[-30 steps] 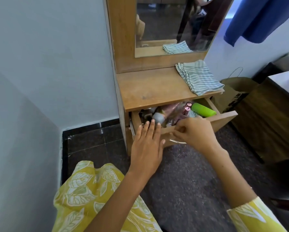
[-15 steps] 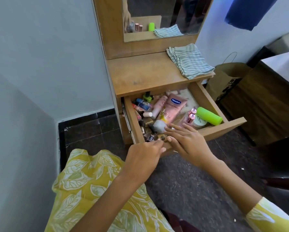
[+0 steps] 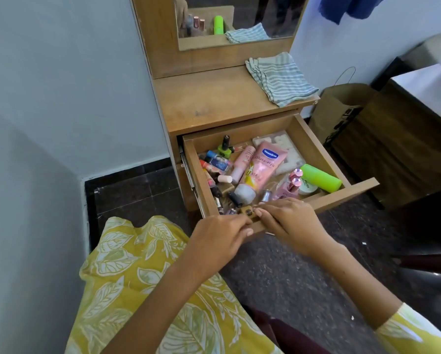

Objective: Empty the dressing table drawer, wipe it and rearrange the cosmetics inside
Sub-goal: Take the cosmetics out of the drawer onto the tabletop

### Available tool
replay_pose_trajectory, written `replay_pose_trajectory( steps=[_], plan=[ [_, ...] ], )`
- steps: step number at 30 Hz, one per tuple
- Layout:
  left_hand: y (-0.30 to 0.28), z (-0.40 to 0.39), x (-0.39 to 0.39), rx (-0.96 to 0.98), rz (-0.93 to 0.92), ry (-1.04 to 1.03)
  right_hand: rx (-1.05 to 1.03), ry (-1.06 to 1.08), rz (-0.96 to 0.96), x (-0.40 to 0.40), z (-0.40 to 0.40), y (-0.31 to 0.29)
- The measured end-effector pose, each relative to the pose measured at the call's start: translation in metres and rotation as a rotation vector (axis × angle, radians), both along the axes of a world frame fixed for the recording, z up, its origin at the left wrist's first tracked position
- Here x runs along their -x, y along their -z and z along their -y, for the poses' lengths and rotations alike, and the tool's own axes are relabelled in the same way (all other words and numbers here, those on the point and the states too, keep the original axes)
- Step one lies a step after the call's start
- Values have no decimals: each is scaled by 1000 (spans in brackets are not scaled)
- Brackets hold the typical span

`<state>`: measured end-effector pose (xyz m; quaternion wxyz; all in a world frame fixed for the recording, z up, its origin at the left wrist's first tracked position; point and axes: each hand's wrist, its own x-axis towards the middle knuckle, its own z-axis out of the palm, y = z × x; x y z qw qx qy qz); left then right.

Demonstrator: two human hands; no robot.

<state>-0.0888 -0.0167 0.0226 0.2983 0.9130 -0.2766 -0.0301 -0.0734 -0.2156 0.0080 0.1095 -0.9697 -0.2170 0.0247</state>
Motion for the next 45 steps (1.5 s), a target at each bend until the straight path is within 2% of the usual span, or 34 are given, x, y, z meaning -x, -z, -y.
replay_pose_trajectory(
  steps=[2,5,12,17,19,22,26,27,29,33,35,37,38,39,41,45],
  plan=[
    [0,-2,-6,29,27,-8,1,41,-61,-7,0,-6],
    [-1,-5,-20,40,110,-89,-43,99,-5,-28,-6,-17],
    [5,-10,-49,37,145,-256,452,-91,-143,-88,-37,-11],
    [5,-12,-50,65,89,-278,467,-122,-63,-92,-40,-6],
    [-2,-11,-53,169,10,-314,399,-106,-6,-89,-35,-11],
    [-18,-10,-62,377,-210,-417,269,-105,116,-76,-34,-26],
    [-36,-10,-81,643,-703,-500,67,-180,352,-56,-45,-41],
    [-39,-12,-85,702,-794,-502,29,-225,386,-53,-48,-44],
    [-41,-17,-93,764,-862,-501,-24,-309,421,-51,-50,-47],
    [-42,-33,-105,863,-888,-453,-206,-317,460,-64,-51,-46],
    [-43,-38,-108,881,-893,-413,-540,-258,386,-74,-58,-42],
    [-42,-40,-112,899,-844,-410,-961,-86,205,-82,-66,-43],
    [-42,-41,-115,919,-796,-428,-1098,12,111,-86,-70,-45],
    [-42,-43,-118,939,-736,-452,-1148,112,43,-91,-72,-45],
    [-45,-47,-127,967,-590,-479,-1092,234,-44,-102,-78,-46],
    [-57,-55,-150,987,-346,-433,-990,226,-58,-128,-97,-53]
  ],
)
